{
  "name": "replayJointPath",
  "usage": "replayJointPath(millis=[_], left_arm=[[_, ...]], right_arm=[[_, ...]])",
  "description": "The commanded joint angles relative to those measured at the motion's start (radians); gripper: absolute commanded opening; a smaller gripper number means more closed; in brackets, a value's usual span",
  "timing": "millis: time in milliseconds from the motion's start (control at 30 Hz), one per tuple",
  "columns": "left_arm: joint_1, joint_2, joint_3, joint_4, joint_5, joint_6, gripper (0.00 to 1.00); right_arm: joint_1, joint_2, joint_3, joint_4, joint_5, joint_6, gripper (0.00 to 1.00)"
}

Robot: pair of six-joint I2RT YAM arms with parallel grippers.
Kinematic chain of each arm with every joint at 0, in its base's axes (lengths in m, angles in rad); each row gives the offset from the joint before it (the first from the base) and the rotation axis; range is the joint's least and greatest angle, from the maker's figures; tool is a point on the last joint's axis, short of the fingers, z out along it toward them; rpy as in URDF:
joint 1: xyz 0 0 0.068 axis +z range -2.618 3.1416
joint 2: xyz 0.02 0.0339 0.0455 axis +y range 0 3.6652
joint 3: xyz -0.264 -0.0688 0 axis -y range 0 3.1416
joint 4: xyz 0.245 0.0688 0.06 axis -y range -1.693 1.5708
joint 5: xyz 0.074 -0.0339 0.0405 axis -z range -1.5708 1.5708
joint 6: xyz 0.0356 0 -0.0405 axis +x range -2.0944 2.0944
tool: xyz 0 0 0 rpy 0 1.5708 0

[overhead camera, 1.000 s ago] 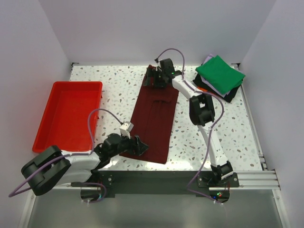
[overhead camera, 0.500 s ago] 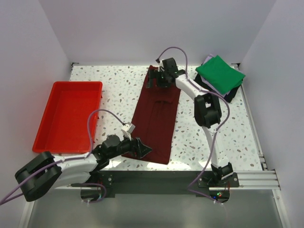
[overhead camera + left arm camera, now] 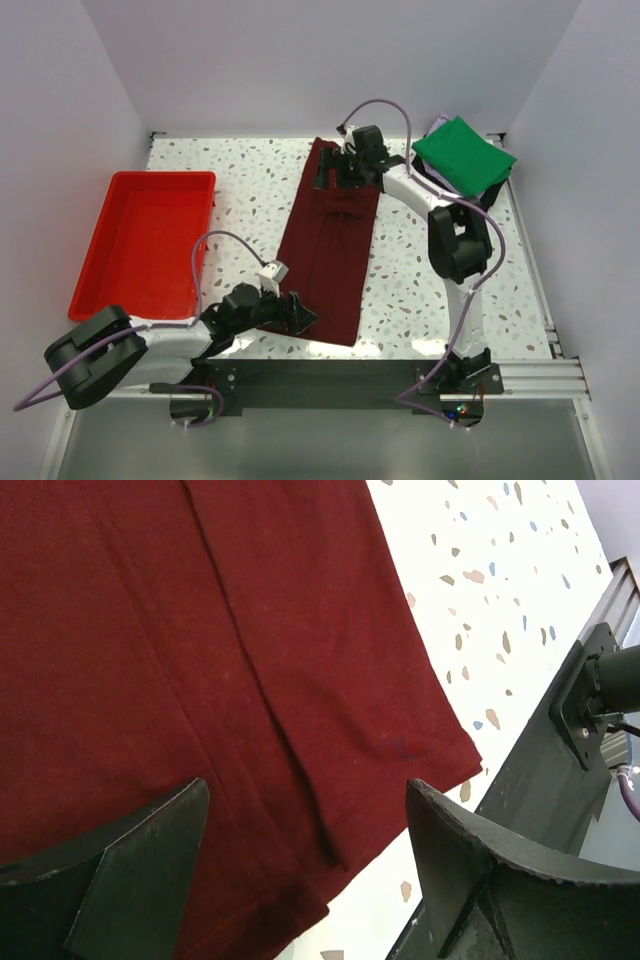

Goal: Fold and stack the t-shirts
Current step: Fold the tshirt

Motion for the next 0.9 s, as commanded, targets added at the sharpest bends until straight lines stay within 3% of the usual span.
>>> replayJointPath(millis=[0,367,867], left_arm=[[-0.010,0.038,-0.015,0.092,0.008,-0.010,0.85],[-0.067,0.127,-0.034,0.207,0.008,-0.052,0.84],[-0.144,0.317,0.011,0.405,0.020,-0.102,0.84]], right_arm=[[-0.004,0.045,0.015,0.018,-0.021,0.010,0.97],[-0.045,0.173,0.073,-0.030,0.055,0.021,0.97],[-0.096,0.291,0.208,-0.069,-0.003,0.013,0.97]])
